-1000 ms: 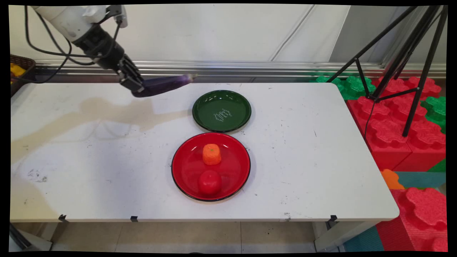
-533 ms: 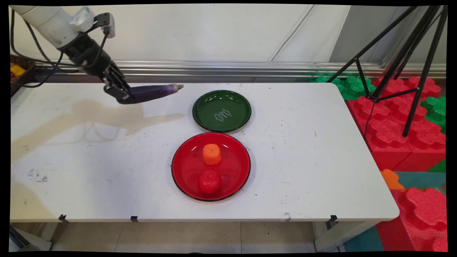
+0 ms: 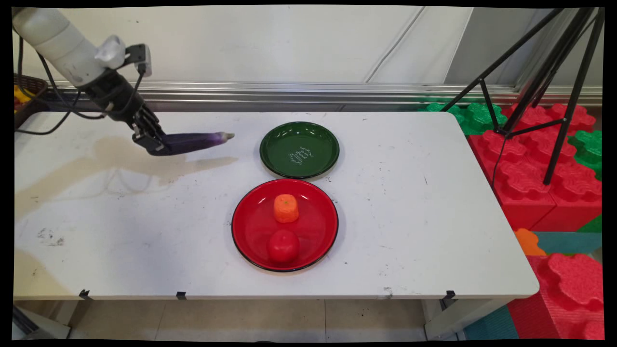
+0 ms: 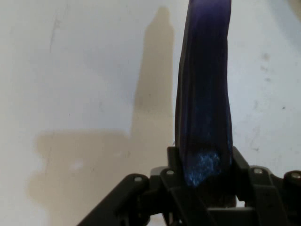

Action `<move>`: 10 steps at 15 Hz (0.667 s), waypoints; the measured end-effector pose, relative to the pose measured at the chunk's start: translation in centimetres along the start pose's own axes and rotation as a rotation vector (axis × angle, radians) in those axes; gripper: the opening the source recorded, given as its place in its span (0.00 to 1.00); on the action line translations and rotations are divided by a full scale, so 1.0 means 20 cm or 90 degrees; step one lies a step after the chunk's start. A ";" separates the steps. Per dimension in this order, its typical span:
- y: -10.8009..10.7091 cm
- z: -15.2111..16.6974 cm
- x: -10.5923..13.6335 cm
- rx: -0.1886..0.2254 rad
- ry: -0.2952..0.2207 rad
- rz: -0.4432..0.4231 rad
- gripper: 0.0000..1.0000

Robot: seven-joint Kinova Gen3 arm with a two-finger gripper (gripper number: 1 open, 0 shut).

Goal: Place the picked object on the table

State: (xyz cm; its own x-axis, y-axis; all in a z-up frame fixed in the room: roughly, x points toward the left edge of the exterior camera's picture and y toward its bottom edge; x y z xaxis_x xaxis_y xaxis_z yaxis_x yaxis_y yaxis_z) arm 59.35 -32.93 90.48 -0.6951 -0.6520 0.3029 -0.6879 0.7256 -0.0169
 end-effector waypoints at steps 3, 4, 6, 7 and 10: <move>-0.02 0.08 -0.04 0.000 -0.010 -0.002 0.00; -0.03 0.12 -0.06 -0.001 -0.012 -0.002 0.00; -0.04 0.17 -0.07 -0.001 -0.015 -0.002 0.00; -0.05 0.20 -0.08 -0.001 -0.016 -0.002 0.00; -0.07 0.26 -0.10 -0.002 -0.020 -0.003 0.00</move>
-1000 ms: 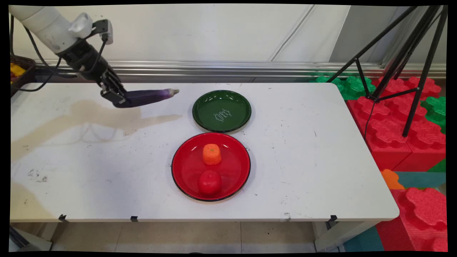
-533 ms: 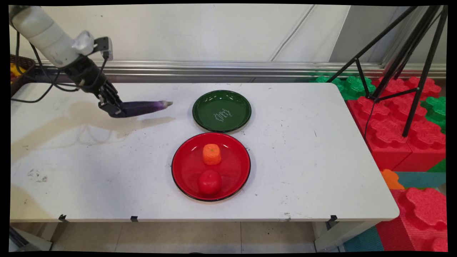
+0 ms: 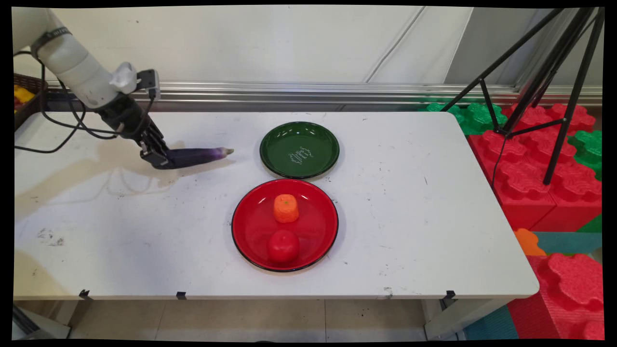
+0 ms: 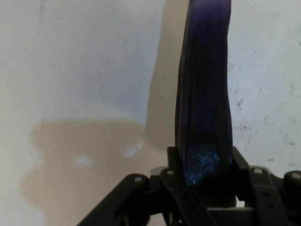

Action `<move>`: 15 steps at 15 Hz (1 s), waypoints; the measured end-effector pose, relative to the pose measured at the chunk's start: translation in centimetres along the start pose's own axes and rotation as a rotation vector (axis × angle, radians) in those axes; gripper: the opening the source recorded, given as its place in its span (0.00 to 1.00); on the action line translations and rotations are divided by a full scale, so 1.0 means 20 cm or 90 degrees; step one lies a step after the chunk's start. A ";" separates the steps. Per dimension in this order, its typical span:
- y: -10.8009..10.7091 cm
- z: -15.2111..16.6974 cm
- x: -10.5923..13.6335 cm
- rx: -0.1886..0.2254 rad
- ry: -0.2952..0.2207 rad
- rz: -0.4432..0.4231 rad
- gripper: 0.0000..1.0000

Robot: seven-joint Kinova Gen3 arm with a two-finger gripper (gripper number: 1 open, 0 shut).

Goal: Place the picked object on the table

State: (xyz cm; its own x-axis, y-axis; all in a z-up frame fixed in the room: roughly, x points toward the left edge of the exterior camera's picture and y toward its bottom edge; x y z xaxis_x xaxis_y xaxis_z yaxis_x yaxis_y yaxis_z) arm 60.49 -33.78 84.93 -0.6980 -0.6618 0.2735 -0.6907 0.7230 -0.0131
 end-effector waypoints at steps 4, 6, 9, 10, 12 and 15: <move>-0.03 0.10 -0.02 0.000 -0.002 -0.006 0.00; -0.03 0.13 -0.02 -0.001 -0.002 -0.009 0.00; -0.04 0.17 -0.03 -0.001 -0.001 -0.012 0.00; -0.05 0.18 -0.03 -0.001 0.000 -0.014 0.00; -0.05 0.20 -0.04 -0.003 0.003 -0.016 1.00; -0.05 0.20 -0.04 -0.005 0.009 -0.018 1.00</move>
